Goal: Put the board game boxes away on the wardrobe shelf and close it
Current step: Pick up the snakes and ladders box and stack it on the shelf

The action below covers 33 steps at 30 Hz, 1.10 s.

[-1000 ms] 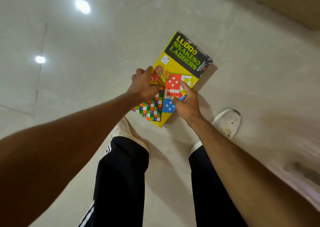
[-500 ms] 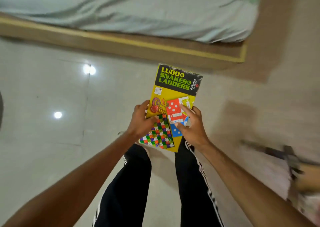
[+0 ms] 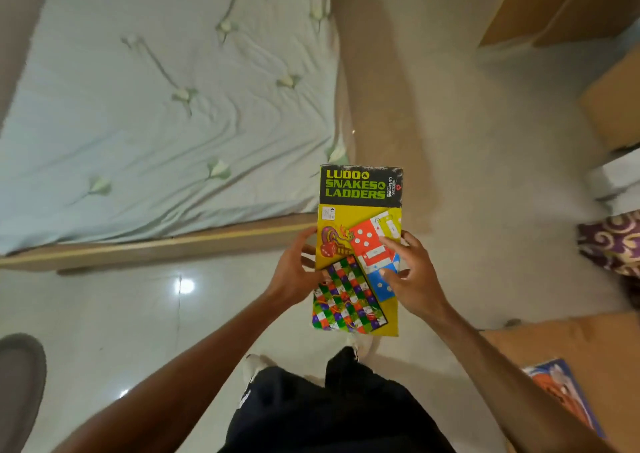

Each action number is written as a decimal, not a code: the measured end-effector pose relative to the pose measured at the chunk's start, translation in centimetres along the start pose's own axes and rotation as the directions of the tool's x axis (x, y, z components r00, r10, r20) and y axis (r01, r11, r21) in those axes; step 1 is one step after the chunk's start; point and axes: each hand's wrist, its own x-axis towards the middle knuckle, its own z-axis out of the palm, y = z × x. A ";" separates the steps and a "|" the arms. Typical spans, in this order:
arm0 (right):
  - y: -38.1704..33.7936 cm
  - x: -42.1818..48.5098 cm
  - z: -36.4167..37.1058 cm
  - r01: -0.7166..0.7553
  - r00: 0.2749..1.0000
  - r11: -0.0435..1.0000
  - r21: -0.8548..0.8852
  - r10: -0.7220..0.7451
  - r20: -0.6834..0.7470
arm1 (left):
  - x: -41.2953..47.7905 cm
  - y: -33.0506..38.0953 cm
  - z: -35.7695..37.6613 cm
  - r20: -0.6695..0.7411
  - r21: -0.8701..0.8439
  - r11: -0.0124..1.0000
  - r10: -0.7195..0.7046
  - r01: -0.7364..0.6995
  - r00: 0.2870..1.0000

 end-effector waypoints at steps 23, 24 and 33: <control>3.7 36.0 -32.3 0.039 0.972 0.986 -0.162 -0.075 -0.224 | 38.4 31.3 14.0 0.114 0.058 0.949 0.301 -0.308 0.947; 3.5 37.8 -33.7 0.037 0.971 0.987 -0.154 -0.072 -0.230 | 40.3 32.6 14.5 0.113 0.068 0.948 0.302 -0.310 0.947; 3.1 56.3 -42.3 0.041 0.964 0.991 -0.126 -0.072 -0.256 | 58.8 43.1 15.5 0.112 0.119 0.929 0.338 -0.350 0.934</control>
